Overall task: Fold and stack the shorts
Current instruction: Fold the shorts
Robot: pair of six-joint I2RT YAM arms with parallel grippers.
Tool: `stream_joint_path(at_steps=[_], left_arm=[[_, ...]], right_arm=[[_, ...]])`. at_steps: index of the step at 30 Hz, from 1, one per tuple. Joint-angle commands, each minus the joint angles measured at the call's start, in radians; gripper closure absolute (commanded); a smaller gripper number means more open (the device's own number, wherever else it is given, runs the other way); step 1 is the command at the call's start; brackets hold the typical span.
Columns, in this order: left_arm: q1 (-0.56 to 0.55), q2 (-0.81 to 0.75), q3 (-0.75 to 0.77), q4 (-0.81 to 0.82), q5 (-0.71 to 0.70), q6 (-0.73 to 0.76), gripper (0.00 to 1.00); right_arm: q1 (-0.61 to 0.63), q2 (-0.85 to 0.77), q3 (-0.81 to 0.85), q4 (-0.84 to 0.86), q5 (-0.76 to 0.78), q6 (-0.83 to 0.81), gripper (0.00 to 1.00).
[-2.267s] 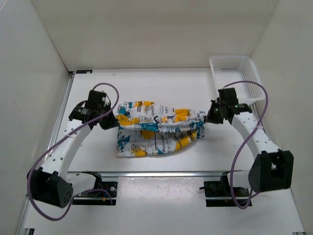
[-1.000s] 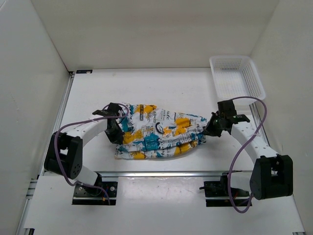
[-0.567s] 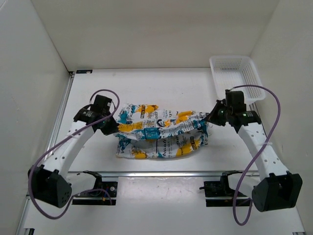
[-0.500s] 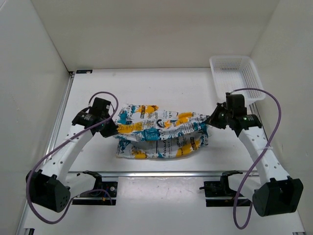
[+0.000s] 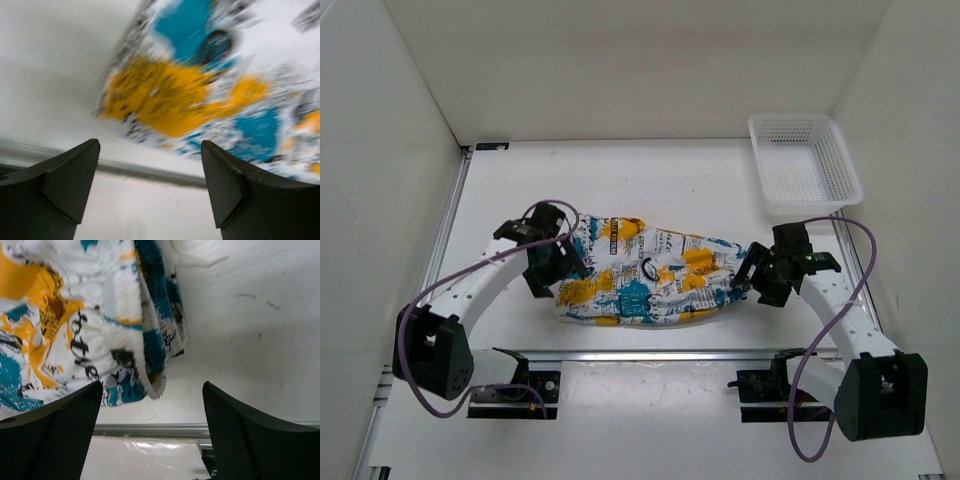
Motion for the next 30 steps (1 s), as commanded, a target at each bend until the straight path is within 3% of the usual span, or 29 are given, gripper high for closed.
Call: stream_joint_path(at_steps=[1, 7, 11, 15, 18, 22, 23, 24, 27, 28, 30], left_arm=[[-0.003, 0.064, 0.174, 0.045, -0.082, 0.051, 0.11], [0.007, 0.348, 0.363, 0.072, -0.103, 0.103, 0.22], [0.007, 0.497, 0.389, 0.098, -0.090, 0.103, 0.27], [0.007, 0.558, 0.366, 0.146, -0.053, 0.103, 0.31], [0.007, 0.571, 0.357, 0.155, -0.053, 0.103, 0.31], [0.007, 0.556, 0.348, 0.155, -0.053, 0.112, 0.31], [0.007, 0.531, 0.348, 0.155, -0.053, 0.112, 0.31], [0.019, 0.514, 0.334, 0.155, -0.053, 0.121, 0.31], [0.045, 0.433, 0.296, 0.155, -0.053, 0.135, 0.31], [0.054, 0.411, 0.282, 0.155, -0.053, 0.135, 0.34], [0.069, 0.365, 0.248, 0.155, -0.053, 0.146, 0.51]], right_arm=[[-0.043, 0.084, 0.054, 0.087, -0.012, -0.006, 0.14], [-0.079, 0.244, 0.036, 0.252, -0.145, 0.014, 0.14], [-0.088, 0.305, -0.029, 0.328, -0.184, 0.069, 0.17], [-0.088, 0.325, -0.084, 0.390, -0.205, 0.117, 0.27], [-0.088, 0.363, -0.113, 0.435, -0.205, 0.145, 0.43], [-0.079, 0.367, -0.115, 0.444, -0.152, 0.154, 0.79], [-0.079, 0.354, -0.101, 0.397, -0.124, 0.154, 0.92], [-0.079, 0.338, -0.083, 0.369, -0.094, 0.140, 0.97], [-0.079, 0.253, 0.003, 0.252, 0.026, 0.076, 1.00], [-0.079, 0.217, 0.057, 0.225, 0.052, 0.025, 1.00], [-0.079, 0.180, 0.123, 0.153, 0.104, -0.050, 1.00]])
